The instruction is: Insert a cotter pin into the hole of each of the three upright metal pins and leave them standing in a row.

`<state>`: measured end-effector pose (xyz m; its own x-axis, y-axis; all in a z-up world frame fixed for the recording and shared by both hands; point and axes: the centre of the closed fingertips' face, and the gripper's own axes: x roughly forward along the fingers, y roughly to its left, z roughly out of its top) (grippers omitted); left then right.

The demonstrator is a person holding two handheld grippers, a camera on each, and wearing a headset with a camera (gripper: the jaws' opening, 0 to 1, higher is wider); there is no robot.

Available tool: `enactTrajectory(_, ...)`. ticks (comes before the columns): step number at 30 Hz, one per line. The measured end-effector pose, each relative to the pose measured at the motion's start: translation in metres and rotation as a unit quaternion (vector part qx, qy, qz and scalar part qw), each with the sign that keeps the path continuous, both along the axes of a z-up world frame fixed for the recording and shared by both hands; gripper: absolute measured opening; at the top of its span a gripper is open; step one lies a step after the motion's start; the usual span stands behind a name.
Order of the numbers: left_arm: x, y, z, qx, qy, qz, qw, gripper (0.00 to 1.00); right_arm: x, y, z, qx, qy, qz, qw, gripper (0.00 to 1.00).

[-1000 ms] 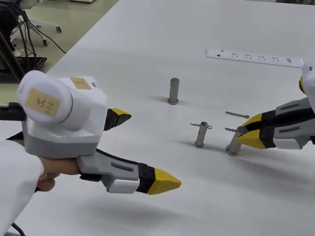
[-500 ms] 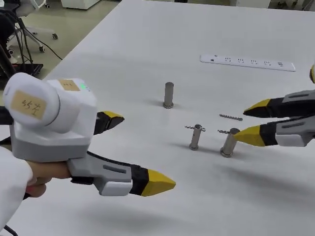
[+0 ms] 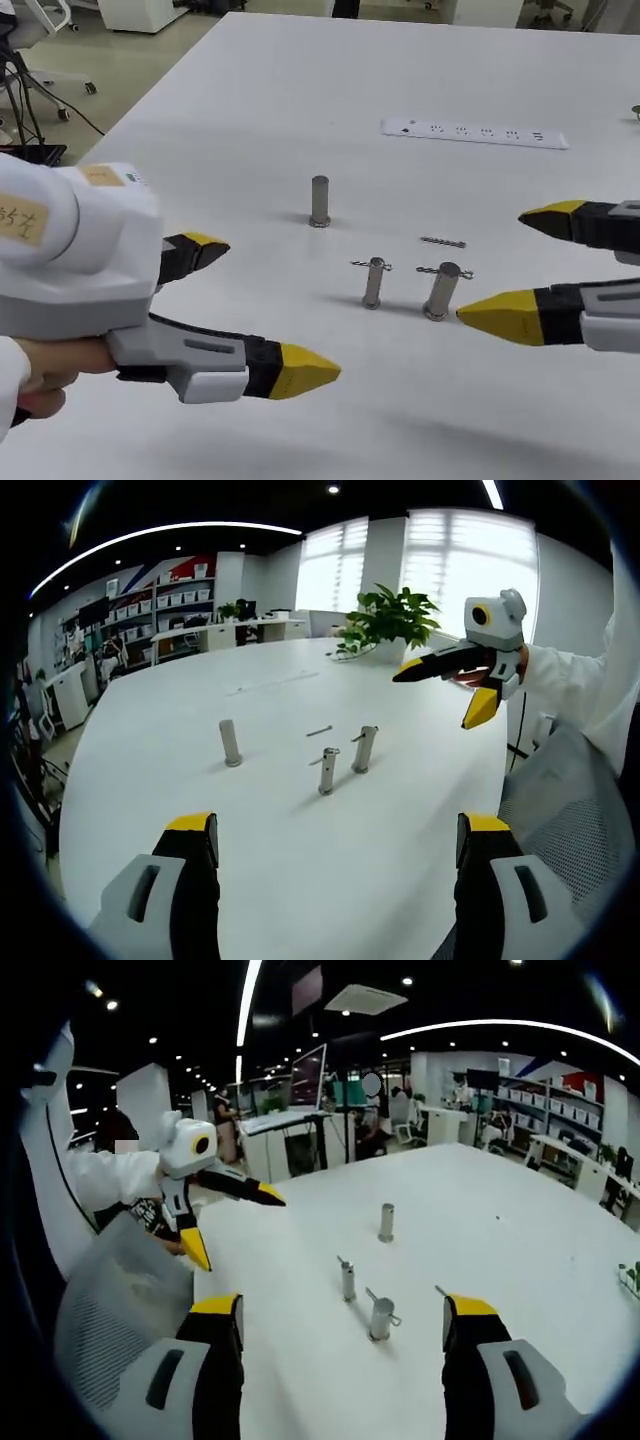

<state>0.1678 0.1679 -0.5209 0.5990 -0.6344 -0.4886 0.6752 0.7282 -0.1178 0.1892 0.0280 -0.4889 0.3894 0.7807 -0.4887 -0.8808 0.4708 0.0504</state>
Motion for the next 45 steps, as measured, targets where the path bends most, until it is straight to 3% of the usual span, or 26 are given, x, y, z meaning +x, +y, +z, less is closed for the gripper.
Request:
enactTrajectory(3,-0.001,-0.002,0.003,-0.01,-0.001,0.004,0.9999,0.99,-0.009,-0.001,-0.002,0.028,0.026,-0.02,0.9991,0.85)
enactTrajectory(4,-0.001,-0.002,0.003,-0.015,-0.001,0.007,0.9999,0.99,-0.009,0.001,0.001,0.058,0.036,-0.03,0.9972,0.88)
enactTrajectory(5,-0.001,-0.003,0.003,-0.018,0.001,0.008,0.9998,0.99,-0.009,0.002,0.003,0.071,0.034,-0.035,0.9963,0.9)
enactTrajectory(11,-0.003,0.004,0.0,-0.014,0.006,0.011,0.9998,0.99,-0.012,-0.006,-0.007,0.053,0.039,-0.054,0.9964,0.98)
enactTrajectory(15,0.0,0.012,0.004,-0.024,0.004,0.027,0.9993,0.99,-0.015,-0.013,-0.018,0.031,0.056,-0.067,0.9958,0.98)
enactTrajectory(18,0.004,0.018,0.004,-0.03,0.003,0.04,0.9987,0.99,-0.015,-0.015,-0.024,0.014,0.054,-0.068,0.9961,0.98)
enactTrajectory(29,0.02,0.027,0.009,-0.032,-0.009,0.052,0.9981,0.97,-0.011,-0.02,-0.02,0.027,0.052,-0.102,0.9931,0.98)
enactTrajectory(34,0.037,0.026,0.014,-0.036,-0.016,0.043,0.9983,0.96,-0.014,-0.02,-0.017,0.026,0.049,-0.098,0.9936,0.98)
enactTrajectory(37,0.05,0.032,0.012,-0.022,-0.021,0.05,0.9983,0.93,-0.014,-0.021,-0.016,0.035,0.048,-0.099,0.9933,0.98)
enactTrajectory(38,0.061,0.034,0.013,-0.024,-0.026,0.058,0.9977,0.92,-0.013,-0.021,-0.016,0.038,0.051,-0.1,0.9929,0.98)
enactTrajectory(43,0.088,0.036,0.016,-0.021,-0.042,0.07,0.9964,0.9,-0.015,-0.021,-0.021,0.027,0.055,-0.096,0.9935,0.98)
enactTrajectory(45,0.099,0.037,0.019,-0.031,-0.051,0.084,0.9947,0.88,-0.014,-0.022,-0.026,0.024,0.063,-0.104,0.9922,0.98)
